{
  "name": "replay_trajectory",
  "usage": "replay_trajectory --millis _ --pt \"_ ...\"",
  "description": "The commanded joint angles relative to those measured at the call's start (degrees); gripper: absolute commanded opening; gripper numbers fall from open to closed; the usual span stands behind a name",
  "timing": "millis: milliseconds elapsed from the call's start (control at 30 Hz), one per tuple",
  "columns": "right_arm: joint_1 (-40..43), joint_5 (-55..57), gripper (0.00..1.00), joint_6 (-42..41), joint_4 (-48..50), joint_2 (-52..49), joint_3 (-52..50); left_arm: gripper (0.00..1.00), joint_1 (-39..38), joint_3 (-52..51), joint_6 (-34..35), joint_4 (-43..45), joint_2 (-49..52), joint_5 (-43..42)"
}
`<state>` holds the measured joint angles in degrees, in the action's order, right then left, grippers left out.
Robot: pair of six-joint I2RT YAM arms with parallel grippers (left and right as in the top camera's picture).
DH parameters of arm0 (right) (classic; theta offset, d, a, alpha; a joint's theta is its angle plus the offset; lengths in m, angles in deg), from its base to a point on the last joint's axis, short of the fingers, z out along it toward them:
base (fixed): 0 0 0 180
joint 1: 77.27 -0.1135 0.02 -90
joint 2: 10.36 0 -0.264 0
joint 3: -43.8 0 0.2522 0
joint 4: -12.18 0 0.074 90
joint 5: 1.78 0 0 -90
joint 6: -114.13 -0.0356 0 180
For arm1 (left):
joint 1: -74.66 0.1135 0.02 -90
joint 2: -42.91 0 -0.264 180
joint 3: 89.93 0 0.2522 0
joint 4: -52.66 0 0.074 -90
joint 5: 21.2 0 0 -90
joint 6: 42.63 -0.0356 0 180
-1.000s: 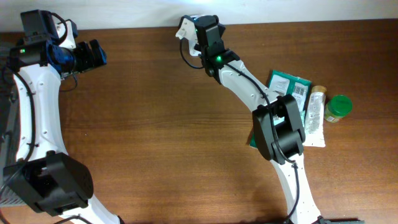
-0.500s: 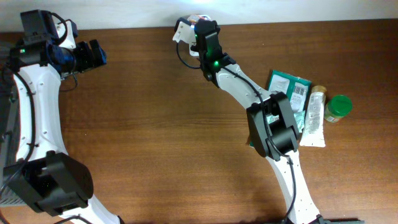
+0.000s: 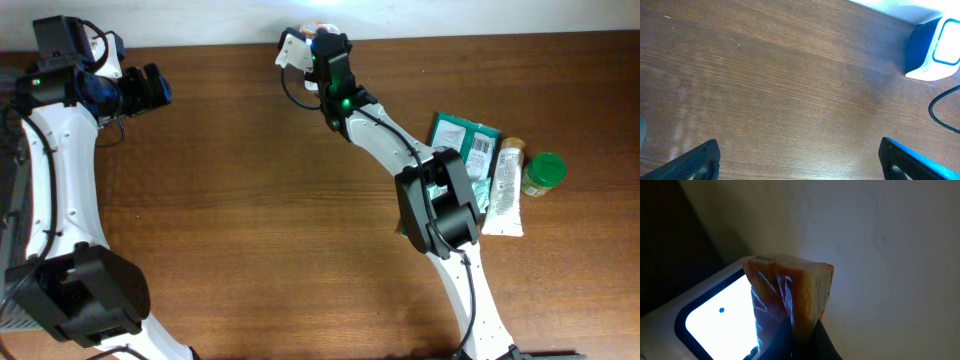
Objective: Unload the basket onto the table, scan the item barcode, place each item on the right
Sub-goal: 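Hold the orange box up at the scanner with the right gripper, then carry the orange box right and drop it on the packet pile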
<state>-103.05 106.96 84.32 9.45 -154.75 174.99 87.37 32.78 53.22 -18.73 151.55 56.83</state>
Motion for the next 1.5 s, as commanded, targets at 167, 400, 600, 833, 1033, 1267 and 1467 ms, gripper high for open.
replay_trajectory --millis 167,400,600,833,1033,1267,1467 --pt "-0.85 -0.15 0.04 -16.13 -6.05 9.33 0.55 0.99 0.04 -0.15 0.33 0.07 0.44 -0.2" --pt "-0.79 -8.98 0.04 -41.97 -34.47 25.7 0.55 0.99 0.04 -0.15 0.33 0.07 0.44 -0.2" --pt "1.01 -9.57 0.04 -68.28 -65.61 38.12 0.55 0.99 0.04 -0.17 0.33 0.07 0.44 -0.2" --pt "10.64 -9.55 0.04 -81.44 -89.94 40.22 -0.09 0.99 0.04 -0.15 0.33 0.07 0.44 -0.2" --pt "21.29 -9.53 0.04 -81.9 -89.74 37.92 -9.38 0.99 0.04 -0.15 0.33 0.07 0.44 -0.2" --pt "30.12 -11.04 0.04 -79.95 -68.98 37.18 -28.5 0.99 0.04 -0.15 0.33 0.07 0.44 -0.2" --pt "32.7 -11.04 0.42 -79.93 -62.1 37.2 -35.36 0.99 0.04 -0.15 0.33 0.07 0.44 -0.2"
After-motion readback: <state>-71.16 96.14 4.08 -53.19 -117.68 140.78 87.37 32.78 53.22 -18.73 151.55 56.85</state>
